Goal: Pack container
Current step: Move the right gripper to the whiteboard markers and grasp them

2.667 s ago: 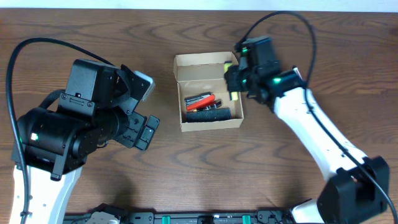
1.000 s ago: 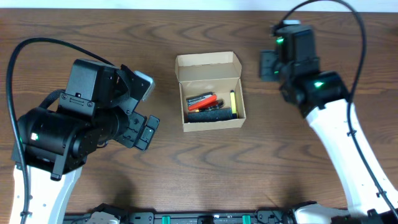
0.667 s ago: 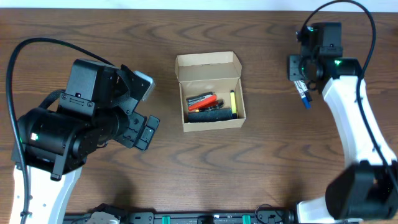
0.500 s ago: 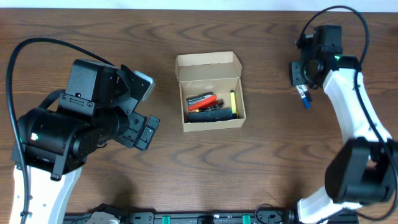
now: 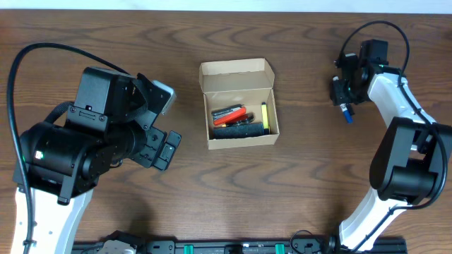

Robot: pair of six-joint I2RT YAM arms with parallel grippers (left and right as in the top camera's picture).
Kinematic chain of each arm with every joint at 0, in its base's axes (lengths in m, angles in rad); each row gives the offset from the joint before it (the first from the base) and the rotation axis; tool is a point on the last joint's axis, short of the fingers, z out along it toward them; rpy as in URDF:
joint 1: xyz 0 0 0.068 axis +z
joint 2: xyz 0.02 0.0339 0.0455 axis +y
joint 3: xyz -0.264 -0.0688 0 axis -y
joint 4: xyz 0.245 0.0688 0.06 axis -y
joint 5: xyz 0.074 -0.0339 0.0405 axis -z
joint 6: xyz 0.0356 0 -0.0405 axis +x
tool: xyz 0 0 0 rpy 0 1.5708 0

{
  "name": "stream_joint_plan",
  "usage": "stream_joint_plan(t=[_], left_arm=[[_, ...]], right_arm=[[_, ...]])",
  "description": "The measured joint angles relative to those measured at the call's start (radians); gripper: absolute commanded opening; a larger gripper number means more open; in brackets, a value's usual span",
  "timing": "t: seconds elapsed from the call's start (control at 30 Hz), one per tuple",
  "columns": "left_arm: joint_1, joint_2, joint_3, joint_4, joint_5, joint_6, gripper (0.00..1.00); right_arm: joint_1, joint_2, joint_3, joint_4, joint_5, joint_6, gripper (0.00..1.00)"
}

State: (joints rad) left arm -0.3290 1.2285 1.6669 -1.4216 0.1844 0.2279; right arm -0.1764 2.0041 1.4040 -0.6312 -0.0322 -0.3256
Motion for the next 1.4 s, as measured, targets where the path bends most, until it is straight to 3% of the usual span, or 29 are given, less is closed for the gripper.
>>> stream_joint_plan(t=[0.5,1.0,1.4], left_arm=[[0.0,0.0,0.0,0.0,0.0,0.0,0.95],[0.0,0.0,0.0,0.0,0.0,0.0,0.95],[0.0,0.0,0.0,0.0,0.0,0.0,0.95]], right_arm=[[-0.017,0.062,-0.001,0.034,-0.054,-0.085,0.73],[-0.017,0.084,-0.001,0.017,-0.111,-0.057,0.65],[-0.017,0.084,0.0,0.014,-0.121,-0.042,0.7]])
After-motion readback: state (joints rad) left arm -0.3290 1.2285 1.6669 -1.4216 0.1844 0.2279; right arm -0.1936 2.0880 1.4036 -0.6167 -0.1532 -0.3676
